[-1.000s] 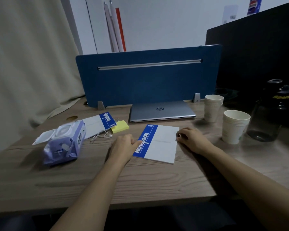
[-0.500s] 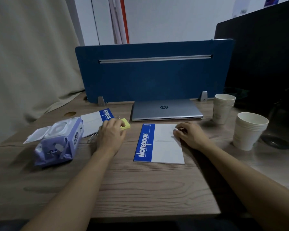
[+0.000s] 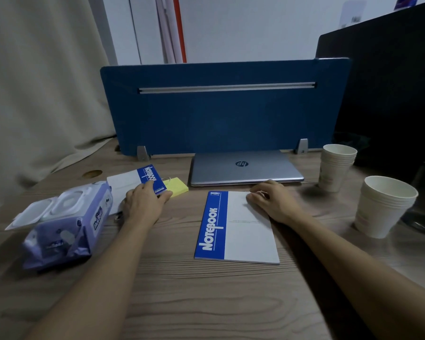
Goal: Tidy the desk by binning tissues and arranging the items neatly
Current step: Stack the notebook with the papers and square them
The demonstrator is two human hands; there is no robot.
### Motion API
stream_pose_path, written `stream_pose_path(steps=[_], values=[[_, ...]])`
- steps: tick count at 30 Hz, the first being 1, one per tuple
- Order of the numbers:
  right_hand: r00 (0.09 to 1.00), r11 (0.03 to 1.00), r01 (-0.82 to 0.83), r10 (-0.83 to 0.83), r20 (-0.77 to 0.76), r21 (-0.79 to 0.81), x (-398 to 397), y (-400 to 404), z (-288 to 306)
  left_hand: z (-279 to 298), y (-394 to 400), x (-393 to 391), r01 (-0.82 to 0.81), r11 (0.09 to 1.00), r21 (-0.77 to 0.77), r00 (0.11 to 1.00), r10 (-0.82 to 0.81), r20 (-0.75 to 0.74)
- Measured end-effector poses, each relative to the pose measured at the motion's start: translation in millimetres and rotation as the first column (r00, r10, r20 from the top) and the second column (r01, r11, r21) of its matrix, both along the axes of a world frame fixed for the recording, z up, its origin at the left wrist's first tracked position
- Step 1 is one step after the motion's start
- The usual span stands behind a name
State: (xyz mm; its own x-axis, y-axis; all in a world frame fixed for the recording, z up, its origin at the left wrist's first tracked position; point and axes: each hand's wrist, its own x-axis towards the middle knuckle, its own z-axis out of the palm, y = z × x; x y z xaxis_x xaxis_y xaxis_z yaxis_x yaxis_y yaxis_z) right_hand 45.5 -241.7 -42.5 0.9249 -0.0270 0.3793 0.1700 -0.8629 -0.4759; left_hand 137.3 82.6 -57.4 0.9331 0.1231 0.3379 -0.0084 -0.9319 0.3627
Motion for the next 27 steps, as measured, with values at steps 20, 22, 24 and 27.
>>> stream_pose_path(steps=[20, 22, 24, 27], values=[[1.0, 0.961, 0.012, -0.017, 0.019, 0.276, -16.7, -6.7, 4.0, 39.3, -30.7, -64.0, 0.432, 0.901, 0.036, 0.568, -0.303, 0.765], [1.0, 0.962, 0.007, -0.004, -0.011, 0.272, -16.9, -6.7, 4.1, 41.7, -38.0, -67.9, 0.584, 0.811, 0.023, 0.506, -0.386, 0.771], [0.999, 0.954, 0.001, 0.013, -0.046, 0.301, -17.4, -6.5, 3.7, 41.9, -43.2, -68.6, 0.672, 0.741, 0.013, 0.479, -0.447, 0.755], [0.998, 0.948, -0.022, 0.037, -0.041, 0.317, -17.7, -8.8, 2.2, 39.5, -49.2, -66.6, 0.737, 0.674, -0.054, 0.494, -0.482, 0.724]])
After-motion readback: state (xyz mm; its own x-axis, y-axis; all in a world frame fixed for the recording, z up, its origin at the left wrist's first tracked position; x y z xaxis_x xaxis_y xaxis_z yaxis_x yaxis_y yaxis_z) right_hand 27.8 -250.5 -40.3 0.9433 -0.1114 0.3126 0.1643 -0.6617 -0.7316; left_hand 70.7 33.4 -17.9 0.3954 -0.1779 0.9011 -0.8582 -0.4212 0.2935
